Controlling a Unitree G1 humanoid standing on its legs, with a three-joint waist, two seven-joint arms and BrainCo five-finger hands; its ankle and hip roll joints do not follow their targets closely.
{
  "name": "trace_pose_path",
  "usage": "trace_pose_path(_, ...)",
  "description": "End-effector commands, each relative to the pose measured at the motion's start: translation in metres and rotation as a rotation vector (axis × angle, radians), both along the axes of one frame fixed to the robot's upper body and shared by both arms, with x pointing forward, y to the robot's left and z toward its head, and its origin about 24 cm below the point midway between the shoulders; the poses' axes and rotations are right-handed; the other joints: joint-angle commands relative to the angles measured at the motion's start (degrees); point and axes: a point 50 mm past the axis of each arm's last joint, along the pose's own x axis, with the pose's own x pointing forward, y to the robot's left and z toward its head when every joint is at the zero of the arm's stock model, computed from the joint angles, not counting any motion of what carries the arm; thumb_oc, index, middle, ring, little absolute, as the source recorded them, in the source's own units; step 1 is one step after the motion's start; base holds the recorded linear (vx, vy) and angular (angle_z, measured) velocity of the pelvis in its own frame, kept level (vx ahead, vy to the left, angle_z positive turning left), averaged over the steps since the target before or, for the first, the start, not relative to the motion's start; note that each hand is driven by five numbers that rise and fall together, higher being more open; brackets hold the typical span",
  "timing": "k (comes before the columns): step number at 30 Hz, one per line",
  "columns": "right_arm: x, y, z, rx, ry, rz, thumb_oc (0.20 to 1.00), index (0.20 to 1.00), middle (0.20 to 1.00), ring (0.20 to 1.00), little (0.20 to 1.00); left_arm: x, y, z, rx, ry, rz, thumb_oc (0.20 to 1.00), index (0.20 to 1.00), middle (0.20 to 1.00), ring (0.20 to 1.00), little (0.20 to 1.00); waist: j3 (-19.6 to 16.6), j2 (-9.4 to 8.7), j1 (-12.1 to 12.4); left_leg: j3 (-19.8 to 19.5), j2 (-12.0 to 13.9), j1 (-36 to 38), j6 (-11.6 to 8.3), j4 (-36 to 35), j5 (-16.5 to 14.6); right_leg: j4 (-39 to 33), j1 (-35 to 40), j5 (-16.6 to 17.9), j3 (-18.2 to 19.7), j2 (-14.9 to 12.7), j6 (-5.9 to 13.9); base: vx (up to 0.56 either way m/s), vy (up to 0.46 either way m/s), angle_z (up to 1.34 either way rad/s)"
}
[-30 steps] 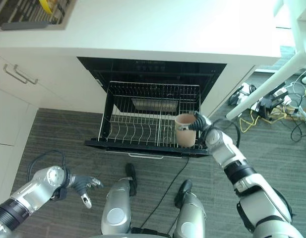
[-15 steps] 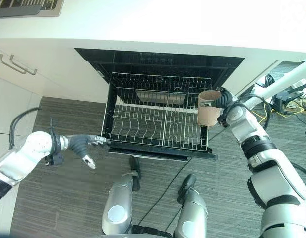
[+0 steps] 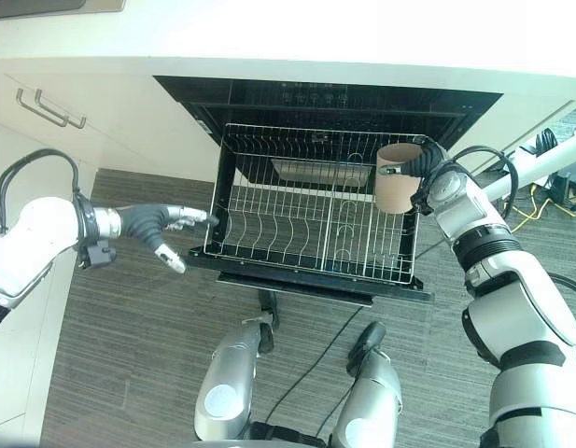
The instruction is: Place the dishes in the dishwasher.
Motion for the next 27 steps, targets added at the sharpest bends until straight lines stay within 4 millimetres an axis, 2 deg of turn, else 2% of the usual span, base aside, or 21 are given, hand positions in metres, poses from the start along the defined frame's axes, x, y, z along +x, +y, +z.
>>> trace_pose_path(1, 0.006, 0.010, 0.026, -0.005, -0.095, 0.035, 0.200, 0.200, 0.200, 0.200, 0.200, -0.001, -0.001, 0.012, -0.099, -0.165, 0.032, 1.000, 1.000, 1.000, 1.000, 1.000, -1.69, -1.45, 1.18, -3.84, 0.85, -4.24, -3.28, 6.44, -3.59, -3.09, -1.60, -0.48, -0.04, -0.51, 2.20, 0.00, 0.000, 0.00)
trace_pose_path(8, 0.004, -0.004, 0.016, 0.018, -0.067, -0.045, 0.200, 0.200, 0.200, 0.200, 0.200, -0.008, 0.002, 0.002, -0.137, -0.224, 0.028, 1.000, 1.000, 1.000, 1.000, 1.000, -1.14, -1.41, 2.03, -4.65, -0.83, -3.91, -2.67, 5.10, -5.59, -1.24, -3.67, -0.51, 0.49, -1.20, 2.72, 0.00, -0.006, 0.05)
trace_pose_path(14, 0.001, -0.021, 0.007, 0.031, -0.022, -0.118, 0.200, 0.200, 0.200, 0.200, 0.200, -0.006, -0.002, 0.002, -0.176, -0.235, 0.024, 1.000, 1.000, 1.000, 1.000, 1.000, -0.81, -0.66, 2.22, -5.33, -1.56, -3.91, -2.24, 4.71, -6.08, 0.50, -5.35, -0.66, 0.96, -2.08, 3.13, 0.00, 0.005, 0.05)
trace_pose_path(19, 0.000, -0.026, 0.004, 0.037, 0.004, -0.156, 0.200, 0.200, 0.200, 0.200, 0.200, -0.005, -0.007, 0.003, -0.200, -0.233, 0.020, 1.000, 1.000, 1.000, 1.000, 1.000, -0.81, -0.14, 2.23, -5.65, -1.84, -3.79, -2.17, 4.40, -6.11, 1.07, -5.93, -0.61, 1.19, -2.48, 3.39, 0.00, 0.001, 0.01)
trace_pose_path(20, -0.001, -0.028, 0.002, 0.050, 0.007, -0.175, 0.360, 0.360, 0.360, 0.360, 0.360, -0.004, -0.008, 0.003, -0.207, -0.237, 0.024, 1.000, 1.000, 1.000, 1.000, 1.000, -0.84, 0.09, 2.17, -5.75, -1.90, -3.63, -2.14, 4.17, -6.12, 1.14, -6.04, -0.59, 1.28, -2.56, 3.48, 0.00, 0.000, 0.00)
trace_pose_path(21, -0.001, -0.029, 0.003, 0.052, 0.006, -0.180, 0.699, 0.699, 0.699, 0.699, 0.699, -0.004, -0.009, 0.003, -0.207, -0.239, 0.024, 1.000, 1.000, 1.000, 1.000, 1.000, -0.85, 0.14, 2.17, -5.78, -1.95, -3.54, -2.14, 4.03, -6.12, 1.10, -6.02, -0.57, 1.27, -2.57, 3.50, 0.00, 0.000, 0.00)
trace_pose_path(22, 0.000, -0.029, 0.003, 0.054, 0.002, -0.185, 1.000, 1.000, 1.000, 1.000, 1.000, -0.003, -0.009, 0.004, -0.209, -0.242, 0.027, 1.000, 1.000, 1.000, 1.000, 1.000, -0.83, 0.25, 2.12, -5.77, -1.94, -3.46, -2.14, 3.94, -6.13, 1.16, -6.10, -0.56, 1.29, -2.64, 3.52, -0.01, 0.017, 0.03)
trace_pose_path(27, 0.001, -0.028, 0.010, 0.042, -0.026, -0.196, 1.000, 1.000, 1.000, 1.000, 1.000, -0.003, -0.011, 0.006, -0.231, -0.245, 0.027, 1.000, 1.000, 1.000, 1.000, 1.000, -0.78, 0.65, 2.05, -5.90, -2.06, -3.05, -1.95, 3.36, -6.08, 1.46, -6.44, -0.28, 1.44, -2.94, 3.75, -0.01, 0.016, 0.05)
